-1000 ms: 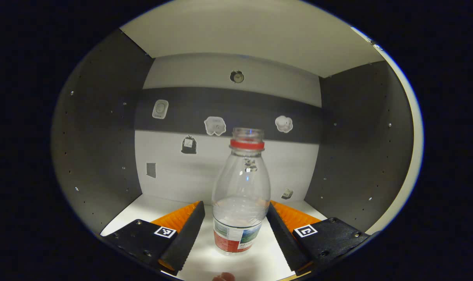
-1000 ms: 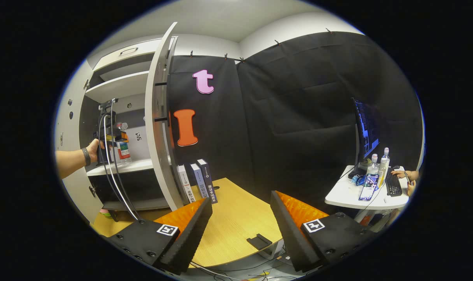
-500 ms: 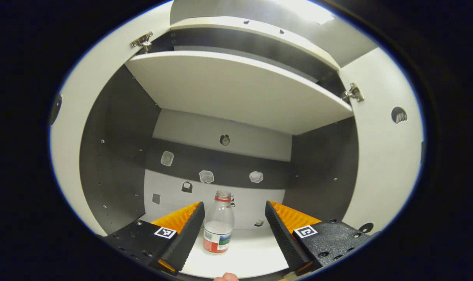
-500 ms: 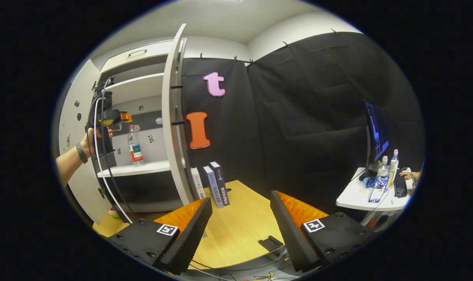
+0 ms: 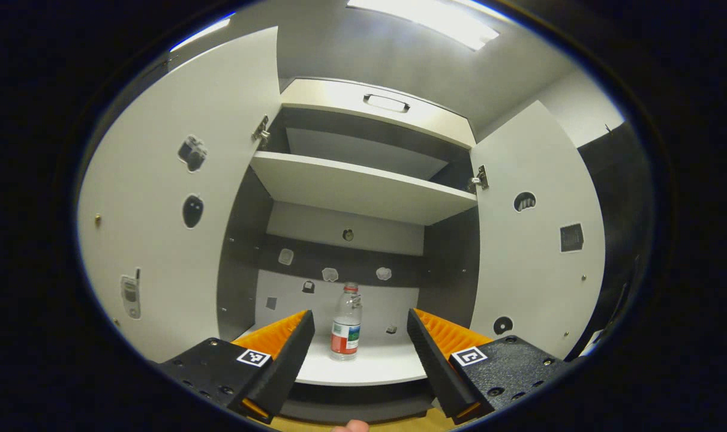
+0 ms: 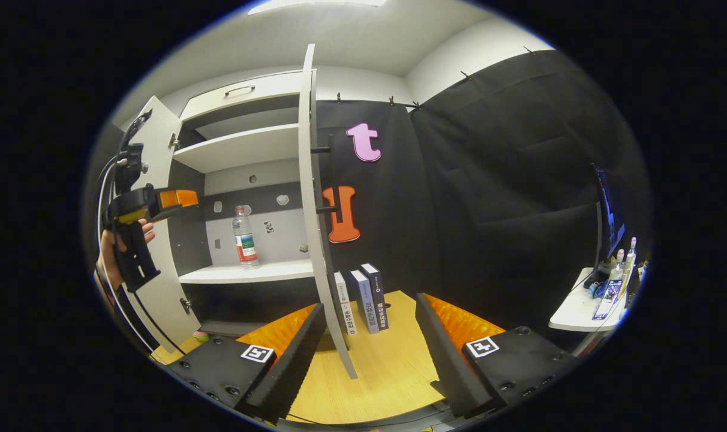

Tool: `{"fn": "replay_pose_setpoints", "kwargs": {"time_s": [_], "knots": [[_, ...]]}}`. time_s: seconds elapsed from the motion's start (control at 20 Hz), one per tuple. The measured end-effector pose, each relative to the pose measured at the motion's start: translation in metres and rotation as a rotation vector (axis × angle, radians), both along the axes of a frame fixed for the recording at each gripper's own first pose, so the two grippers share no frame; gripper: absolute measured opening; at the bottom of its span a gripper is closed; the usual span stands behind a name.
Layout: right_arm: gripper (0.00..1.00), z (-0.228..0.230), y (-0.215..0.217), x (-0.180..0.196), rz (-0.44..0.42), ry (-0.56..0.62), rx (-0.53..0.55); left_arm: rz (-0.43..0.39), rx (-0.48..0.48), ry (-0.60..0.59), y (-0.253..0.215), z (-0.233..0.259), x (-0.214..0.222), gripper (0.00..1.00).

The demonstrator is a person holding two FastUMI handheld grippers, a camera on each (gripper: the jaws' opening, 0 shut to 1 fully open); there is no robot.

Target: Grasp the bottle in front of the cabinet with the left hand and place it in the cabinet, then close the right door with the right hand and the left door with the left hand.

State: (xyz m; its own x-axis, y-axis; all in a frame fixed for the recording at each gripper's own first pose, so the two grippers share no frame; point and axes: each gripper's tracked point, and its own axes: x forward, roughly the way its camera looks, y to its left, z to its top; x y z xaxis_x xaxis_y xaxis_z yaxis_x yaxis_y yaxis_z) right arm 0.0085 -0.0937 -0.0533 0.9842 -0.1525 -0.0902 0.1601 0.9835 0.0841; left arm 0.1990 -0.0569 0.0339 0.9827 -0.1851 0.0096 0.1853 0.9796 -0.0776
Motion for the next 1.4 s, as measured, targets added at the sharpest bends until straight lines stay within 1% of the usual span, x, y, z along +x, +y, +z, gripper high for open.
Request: {"fn": "replay_pose_setpoints", "kwargs": {"time_s": [0.05, 0.1, 0.2, 0.25, 0.3, 0.35, 0.5, 0.6, 0.65, 0.8, 0.85, 0.9, 0.95, 1.05, 1.15, 1.3, 1.4], "knots": [[1.0, 0.0, 0.003, 0.002, 0.011, -0.001, 0.0, 0.007, 0.017, 0.011, 0.005, -0.008, -0.017, 0.94], [1.0, 0.0, 0.007, 0.004, 0.022, -0.002, 0.001, 0.014, 0.03, 0.026, 0.009, -0.018, -0.033, 0.92], [1.0, -0.005, 0.014, 0.007, 0.044, 0.012, -0.002, 0.024, 0.066, 0.053, 0.013, -0.041, -0.062, 0.95], [1.0, -0.006, 0.017, 0.01, 0.052, 0.016, -0.004, 0.035, 0.085, 0.059, 0.015, -0.05, -0.075, 0.92], [1.0, -0.008, 0.02, 0.011, 0.059, 0.019, -0.003, 0.047, 0.102, 0.052, 0.018, -0.057, -0.088, 0.94], [1.0, -0.006, 0.023, 0.01, 0.068, 0.024, 0.001, 0.054, 0.115, 0.048, 0.018, -0.065, -0.1, 0.95], [1.0, -0.008, 0.034, 0.01, 0.09, 0.032, 0.002, 0.046, 0.12, 0.076, 0.007, -0.091, -0.133, 0.94], [1.0, -0.011, 0.038, 0.008, 0.099, 0.041, -0.002, 0.067, 0.093, 0.117, 0.008, -0.108, -0.151, 0.95], [1.0, -0.015, 0.04, 0.008, 0.104, 0.054, -0.004, 0.081, 0.078, 0.122, 0.008, -0.11, -0.157, 0.95], [1.0, -0.02, 0.037, 0.008, 0.108, 0.08, 0.009, 0.114, 0.074, 0.128, 0.012, -0.116, -0.169, 0.95], [1.0, -0.015, 0.033, 0.01, 0.106, 0.076, 0.013, 0.114, 0.067, 0.13, 0.013, -0.115, -0.169, 0.95], [1.0, -0.007, 0.027, 0.012, 0.106, 0.065, 0.015, 0.116, 0.061, 0.13, 0.015, -0.116, -0.168, 0.97], [1.0, 0.006, 0.02, 0.016, 0.104, 0.045, 0.013, 0.123, 0.065, 0.128, 0.019, -0.114, -0.167, 0.95], [1.0, 0.032, 0.003, 0.03, 0.104, 0.006, -0.01, 0.135, 0.08, 0.112, 0.025, -0.11, -0.167, 0.95], [1.0, 0.055, -0.016, 0.047, 0.099, -0.009, -0.009, 0.156, 0.098, 0.096, 0.032, -0.105, -0.169, 0.95], [0.99, 0.086, -0.037, 0.079, 0.096, -0.034, -0.018, 0.17, 0.077, 0.101, 0.041, -0.106, -0.173, 0.95], [1.0, 0.096, -0.049, 0.1, 0.085, -0.025, -0.025, 0.191, 0.073, 0.105, 0.049, -0.105, -0.176, 0.95]]}}
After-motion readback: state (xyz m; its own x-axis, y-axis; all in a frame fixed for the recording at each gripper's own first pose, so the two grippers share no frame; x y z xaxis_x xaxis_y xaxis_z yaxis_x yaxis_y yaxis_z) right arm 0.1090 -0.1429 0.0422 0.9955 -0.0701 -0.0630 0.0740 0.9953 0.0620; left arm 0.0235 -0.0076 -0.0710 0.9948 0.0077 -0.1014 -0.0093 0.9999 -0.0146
